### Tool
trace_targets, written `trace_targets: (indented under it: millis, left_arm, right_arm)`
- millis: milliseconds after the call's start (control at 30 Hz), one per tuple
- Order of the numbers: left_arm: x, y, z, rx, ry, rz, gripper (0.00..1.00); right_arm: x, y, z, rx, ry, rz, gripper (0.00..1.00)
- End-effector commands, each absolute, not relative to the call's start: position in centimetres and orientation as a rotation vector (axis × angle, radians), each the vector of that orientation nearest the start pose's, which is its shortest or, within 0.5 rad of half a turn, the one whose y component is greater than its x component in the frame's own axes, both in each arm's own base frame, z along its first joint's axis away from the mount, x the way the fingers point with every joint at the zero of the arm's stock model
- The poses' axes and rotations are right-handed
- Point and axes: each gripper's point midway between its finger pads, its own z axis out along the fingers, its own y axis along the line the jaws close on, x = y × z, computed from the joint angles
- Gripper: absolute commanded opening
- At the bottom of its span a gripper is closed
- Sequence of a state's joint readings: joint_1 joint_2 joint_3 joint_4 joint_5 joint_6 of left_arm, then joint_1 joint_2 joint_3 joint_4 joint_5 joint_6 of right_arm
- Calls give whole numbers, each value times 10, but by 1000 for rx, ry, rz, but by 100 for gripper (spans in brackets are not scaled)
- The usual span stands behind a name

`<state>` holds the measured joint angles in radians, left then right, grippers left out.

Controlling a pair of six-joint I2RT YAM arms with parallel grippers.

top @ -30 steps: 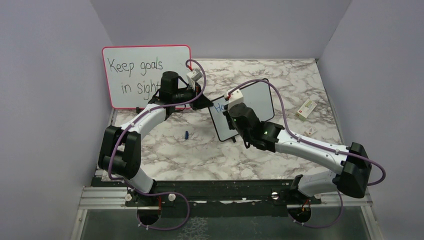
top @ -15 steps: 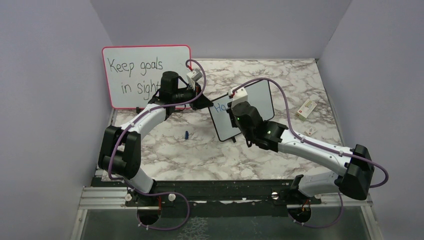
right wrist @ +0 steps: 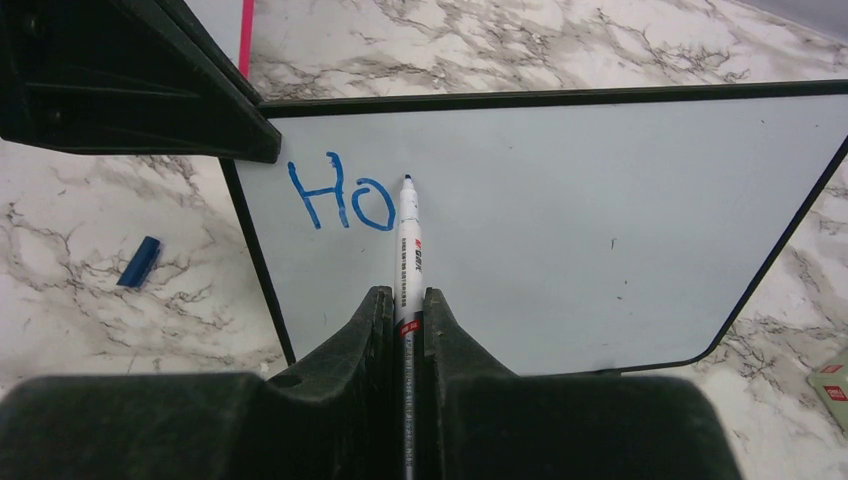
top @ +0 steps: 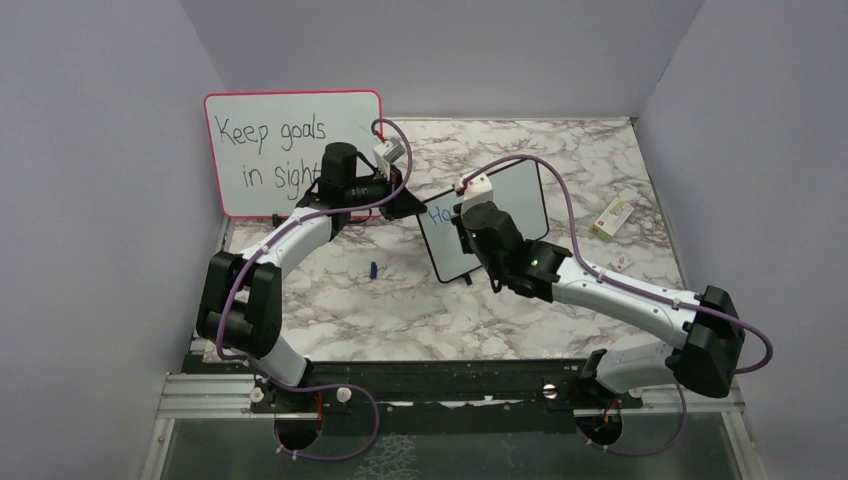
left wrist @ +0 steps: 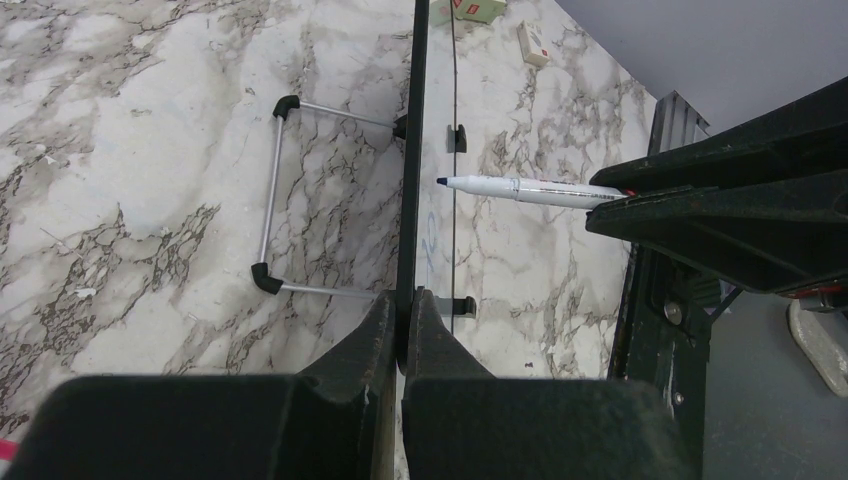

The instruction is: Write a sentence on the whiteboard

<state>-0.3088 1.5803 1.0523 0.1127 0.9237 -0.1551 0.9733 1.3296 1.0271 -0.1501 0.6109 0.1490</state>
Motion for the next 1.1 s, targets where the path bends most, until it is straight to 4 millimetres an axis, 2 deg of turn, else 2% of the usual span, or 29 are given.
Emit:
trace_targets:
  millis: [0, 433, 1067]
  left_arm:
    - [340, -259, 192, 795, 1868, -1203, 0]
    - [340, -259, 192, 795, 1868, -1205, 0]
    - [340, -259, 193, 794, 1867, -1202, 0]
  right_arm:
    - [302, 274, 222, -422, 1878, 145, 1]
    - [303, 273, 213, -424, 1908, 129, 1]
    - [283, 260, 184, -472, 2032, 115, 1]
